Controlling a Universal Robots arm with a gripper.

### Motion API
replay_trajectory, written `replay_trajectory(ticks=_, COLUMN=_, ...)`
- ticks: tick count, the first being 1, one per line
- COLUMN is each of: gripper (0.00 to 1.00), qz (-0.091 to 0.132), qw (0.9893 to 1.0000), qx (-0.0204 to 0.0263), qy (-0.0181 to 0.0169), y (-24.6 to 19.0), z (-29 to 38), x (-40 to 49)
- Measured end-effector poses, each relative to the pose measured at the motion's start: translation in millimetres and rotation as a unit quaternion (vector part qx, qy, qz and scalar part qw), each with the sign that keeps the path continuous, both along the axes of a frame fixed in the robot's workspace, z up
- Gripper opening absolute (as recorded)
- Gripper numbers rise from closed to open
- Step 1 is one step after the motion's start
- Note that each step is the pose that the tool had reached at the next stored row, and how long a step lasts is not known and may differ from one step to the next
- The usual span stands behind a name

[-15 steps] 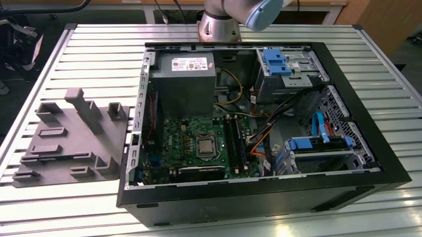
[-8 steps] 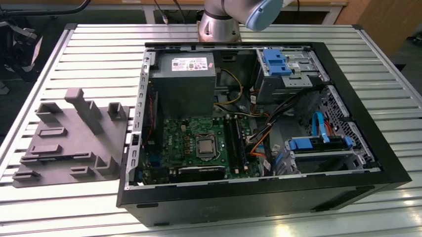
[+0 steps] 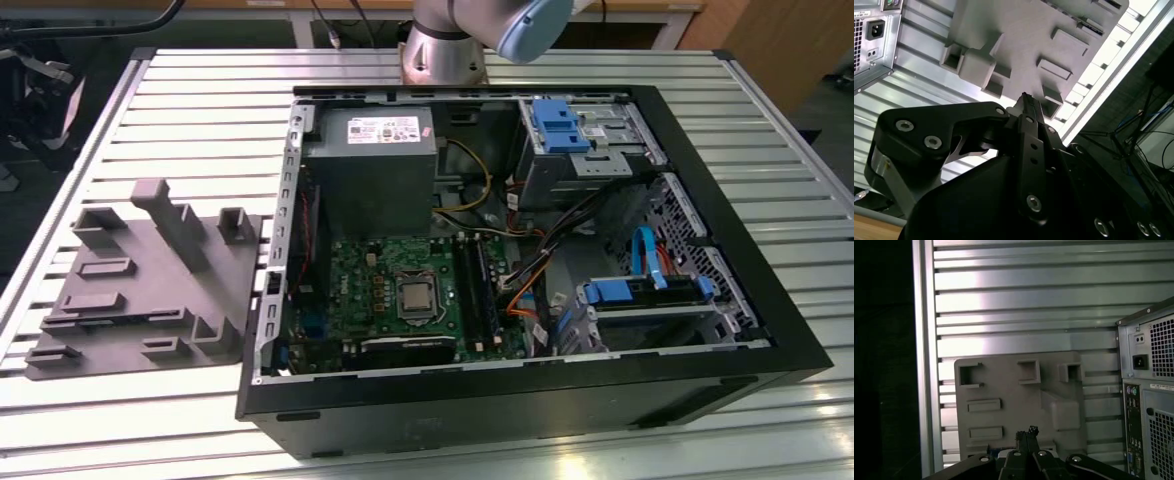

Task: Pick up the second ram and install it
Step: 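Reach for the second ram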

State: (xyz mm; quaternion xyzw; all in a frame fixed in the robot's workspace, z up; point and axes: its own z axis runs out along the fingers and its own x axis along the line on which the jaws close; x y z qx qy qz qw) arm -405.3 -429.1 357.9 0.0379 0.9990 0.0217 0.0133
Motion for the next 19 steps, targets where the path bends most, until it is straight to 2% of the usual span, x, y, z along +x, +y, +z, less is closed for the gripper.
replay_trajectory(ticks=19, gripper=0.11, qz=0.000, qw=1.0000, qx=0.0000, qy=0.0000, y=-4.6, z=-4.1, x=-2.2)
